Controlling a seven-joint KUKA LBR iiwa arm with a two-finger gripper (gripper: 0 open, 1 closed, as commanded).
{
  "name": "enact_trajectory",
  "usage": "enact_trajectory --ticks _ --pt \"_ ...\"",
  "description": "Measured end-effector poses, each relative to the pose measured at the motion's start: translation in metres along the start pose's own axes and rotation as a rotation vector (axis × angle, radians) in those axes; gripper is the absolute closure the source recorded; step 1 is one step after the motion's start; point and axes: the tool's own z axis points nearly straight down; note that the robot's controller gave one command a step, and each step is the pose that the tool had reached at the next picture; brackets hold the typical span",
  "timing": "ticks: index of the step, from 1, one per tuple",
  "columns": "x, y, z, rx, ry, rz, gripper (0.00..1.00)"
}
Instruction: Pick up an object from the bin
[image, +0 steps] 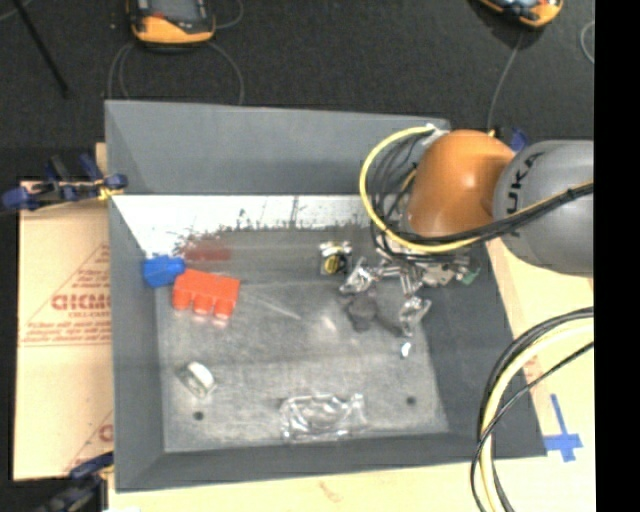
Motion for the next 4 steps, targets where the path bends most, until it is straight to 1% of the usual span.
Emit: enact_trajectory --ticks 1,2,3,4 --pt "-0.021 0.013 0.0 0.002 0.001 -0.116 0.0" --pt "-0.023 0.014 -0.001 0.001 -0.005 -0.114 1.0" --pt "-0.025 0.01 -0.058 -0.005 0.004 -0.107 1.0" --pt "-0.026 0.007 -0.112 -0.005 0.004 -0.1 1.0"
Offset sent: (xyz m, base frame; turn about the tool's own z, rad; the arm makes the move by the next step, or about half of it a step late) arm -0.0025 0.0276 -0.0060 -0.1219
